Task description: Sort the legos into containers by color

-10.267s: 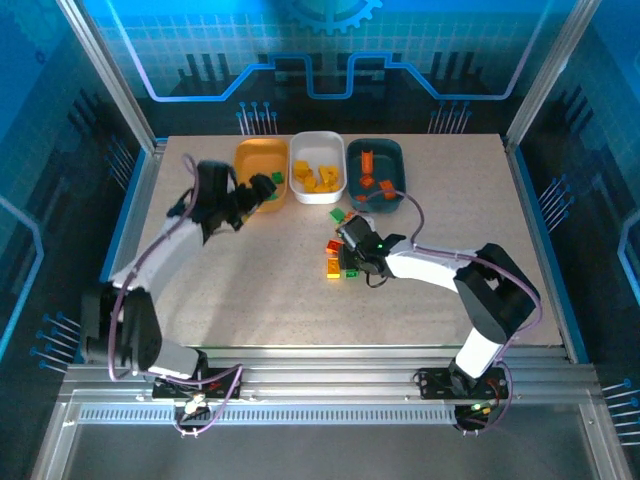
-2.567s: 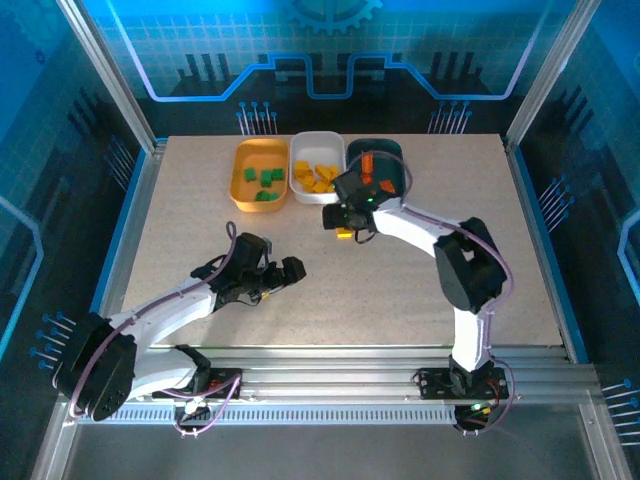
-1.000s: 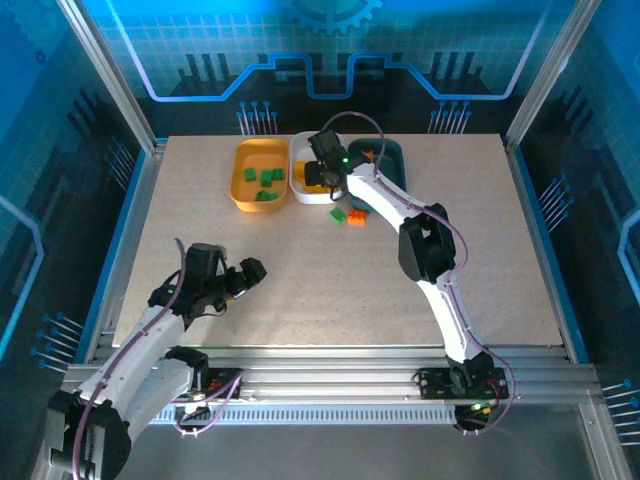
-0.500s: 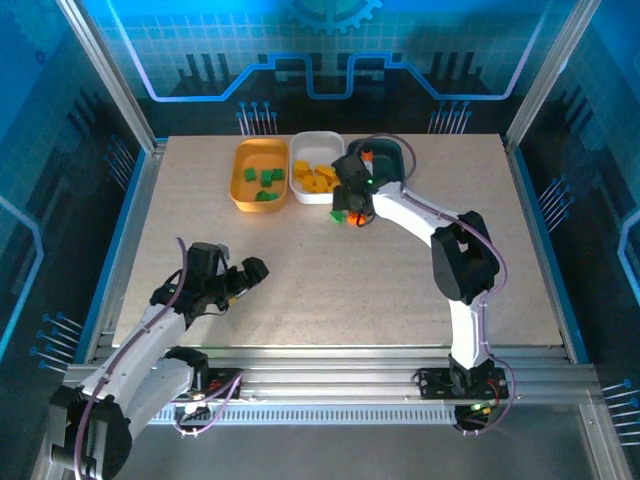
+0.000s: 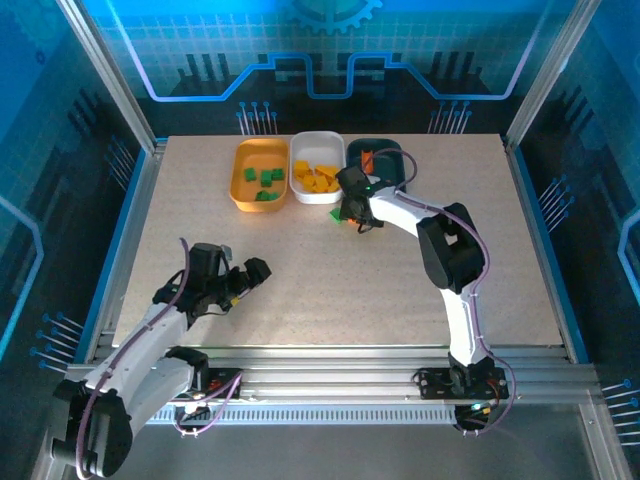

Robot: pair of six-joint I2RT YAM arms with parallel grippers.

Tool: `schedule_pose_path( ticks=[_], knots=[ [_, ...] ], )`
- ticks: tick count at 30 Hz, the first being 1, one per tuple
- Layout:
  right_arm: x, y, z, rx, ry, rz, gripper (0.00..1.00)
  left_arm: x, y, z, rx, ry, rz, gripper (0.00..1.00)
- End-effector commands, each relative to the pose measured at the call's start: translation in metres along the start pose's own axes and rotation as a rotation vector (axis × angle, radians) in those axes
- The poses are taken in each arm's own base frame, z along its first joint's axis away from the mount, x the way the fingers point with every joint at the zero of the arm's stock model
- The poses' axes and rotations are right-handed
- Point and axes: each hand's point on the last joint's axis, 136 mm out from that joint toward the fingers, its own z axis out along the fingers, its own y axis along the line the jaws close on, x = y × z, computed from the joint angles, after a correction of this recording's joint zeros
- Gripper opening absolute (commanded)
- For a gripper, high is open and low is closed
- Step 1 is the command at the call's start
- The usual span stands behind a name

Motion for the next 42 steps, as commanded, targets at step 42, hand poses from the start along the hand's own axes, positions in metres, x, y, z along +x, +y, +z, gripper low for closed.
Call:
schedule_pose_path(
  ticks=[42],
  knots=[
    [-0.105, -0.019, -0.061, -0.135, -0.194, 0.033, 0.49, -0.008, -0.071, 0.045, -0.026, 0.067, 0.191, 0.99]
  ],
)
